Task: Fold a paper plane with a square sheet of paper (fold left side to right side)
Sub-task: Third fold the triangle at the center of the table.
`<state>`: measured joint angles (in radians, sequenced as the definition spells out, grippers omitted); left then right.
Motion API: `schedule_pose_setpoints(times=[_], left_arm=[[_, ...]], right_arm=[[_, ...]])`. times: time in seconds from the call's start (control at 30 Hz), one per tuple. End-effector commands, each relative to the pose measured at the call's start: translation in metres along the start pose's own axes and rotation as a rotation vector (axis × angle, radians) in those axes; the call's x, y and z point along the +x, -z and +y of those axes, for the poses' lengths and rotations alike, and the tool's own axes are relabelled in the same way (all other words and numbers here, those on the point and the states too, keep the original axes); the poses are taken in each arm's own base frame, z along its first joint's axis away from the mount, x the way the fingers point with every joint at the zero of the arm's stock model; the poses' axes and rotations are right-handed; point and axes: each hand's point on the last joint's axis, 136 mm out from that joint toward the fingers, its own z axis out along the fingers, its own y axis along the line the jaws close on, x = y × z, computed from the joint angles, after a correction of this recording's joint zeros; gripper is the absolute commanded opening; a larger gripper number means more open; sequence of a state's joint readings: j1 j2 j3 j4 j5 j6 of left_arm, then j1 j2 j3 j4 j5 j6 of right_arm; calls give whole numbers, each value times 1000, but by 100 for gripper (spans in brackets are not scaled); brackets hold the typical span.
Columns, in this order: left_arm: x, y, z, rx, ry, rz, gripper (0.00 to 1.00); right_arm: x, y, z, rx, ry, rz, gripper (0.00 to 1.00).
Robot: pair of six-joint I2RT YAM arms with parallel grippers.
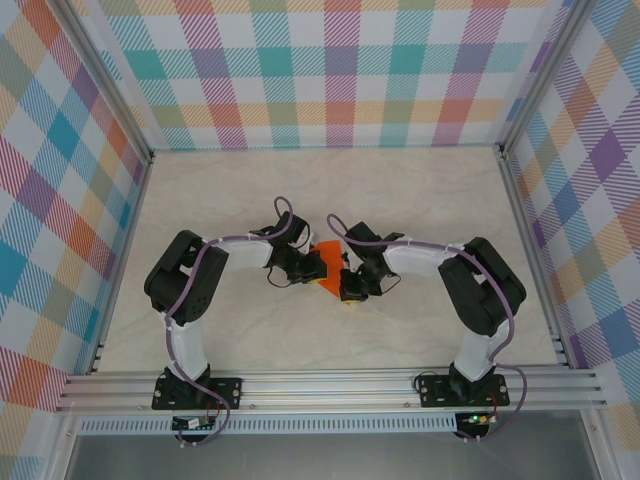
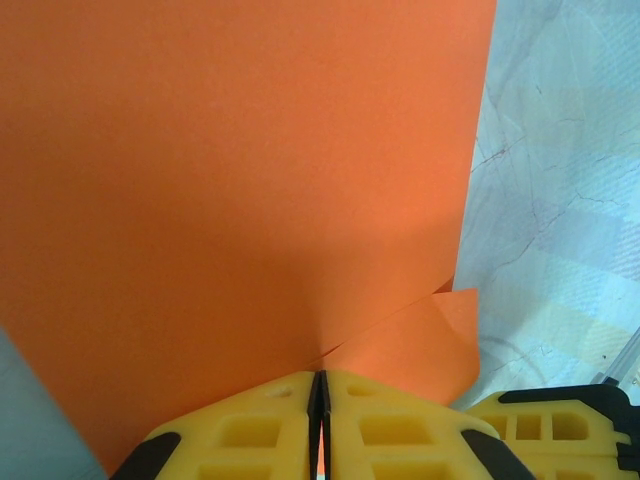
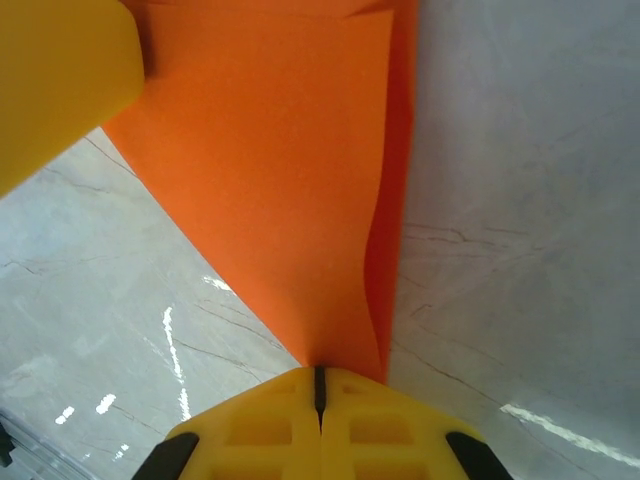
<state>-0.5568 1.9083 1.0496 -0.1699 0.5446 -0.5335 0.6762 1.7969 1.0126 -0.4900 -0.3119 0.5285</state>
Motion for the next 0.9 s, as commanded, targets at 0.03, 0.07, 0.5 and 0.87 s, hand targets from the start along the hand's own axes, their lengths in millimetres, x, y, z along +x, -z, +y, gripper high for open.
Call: schedule_pose_setpoints(times=[0.03,0.07,0.5,0.87], left_arm=[[13,2,13,-67,0,10,14],[12,6,8,-53,-8,1,15],[39,15,-43,44,-114,15,13],[44,-11,-45,36,-123,56,12]], right_arm=[[21,-10,-26,81,-67,52,0],[23,-12,-29,89,-76,59,0],[29,-15,-40,133,-89,74,0],[29,-14,-39,129,-87,74,0]])
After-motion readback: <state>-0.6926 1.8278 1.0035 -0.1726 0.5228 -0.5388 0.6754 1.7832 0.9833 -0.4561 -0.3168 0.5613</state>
